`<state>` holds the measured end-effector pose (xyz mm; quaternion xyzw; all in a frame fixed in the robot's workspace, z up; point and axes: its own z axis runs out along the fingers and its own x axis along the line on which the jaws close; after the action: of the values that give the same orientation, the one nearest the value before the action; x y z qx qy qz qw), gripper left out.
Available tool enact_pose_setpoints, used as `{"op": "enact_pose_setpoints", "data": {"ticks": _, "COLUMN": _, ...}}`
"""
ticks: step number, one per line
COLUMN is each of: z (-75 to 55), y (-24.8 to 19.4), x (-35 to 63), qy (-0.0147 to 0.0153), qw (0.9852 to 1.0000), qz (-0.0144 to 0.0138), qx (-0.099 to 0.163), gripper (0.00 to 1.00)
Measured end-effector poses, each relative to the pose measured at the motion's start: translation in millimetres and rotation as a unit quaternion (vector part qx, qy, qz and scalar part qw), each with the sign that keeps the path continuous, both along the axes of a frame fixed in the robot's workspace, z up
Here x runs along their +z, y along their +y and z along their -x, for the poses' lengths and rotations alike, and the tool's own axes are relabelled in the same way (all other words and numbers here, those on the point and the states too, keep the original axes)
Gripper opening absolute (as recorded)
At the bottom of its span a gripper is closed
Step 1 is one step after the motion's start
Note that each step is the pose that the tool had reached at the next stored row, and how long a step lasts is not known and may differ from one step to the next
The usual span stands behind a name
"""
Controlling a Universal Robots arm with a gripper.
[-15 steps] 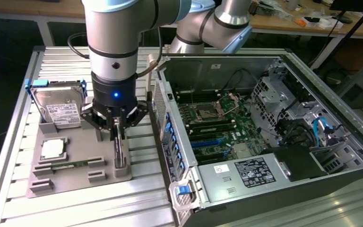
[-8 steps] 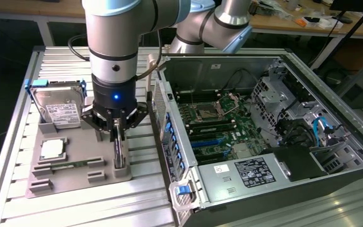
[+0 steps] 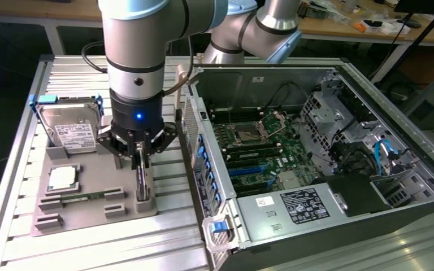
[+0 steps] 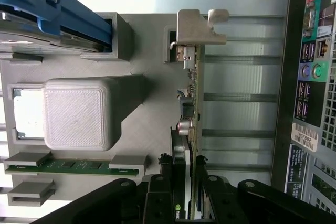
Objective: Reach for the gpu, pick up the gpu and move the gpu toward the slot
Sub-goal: 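Pick up the gpu and move the gpu toward the slot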
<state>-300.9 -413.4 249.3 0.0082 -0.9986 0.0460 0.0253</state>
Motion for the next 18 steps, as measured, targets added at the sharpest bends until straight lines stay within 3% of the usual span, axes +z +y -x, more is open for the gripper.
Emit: {"op": "enact_pose_setpoints", "data": {"ticks": 18, "z": 0.0, "y": 0.0, "x": -0.1, "qy": 0.0000, "qw": 1.0000, "qz": 0.0000, "qx": 0.000, "gripper": 0.27}}
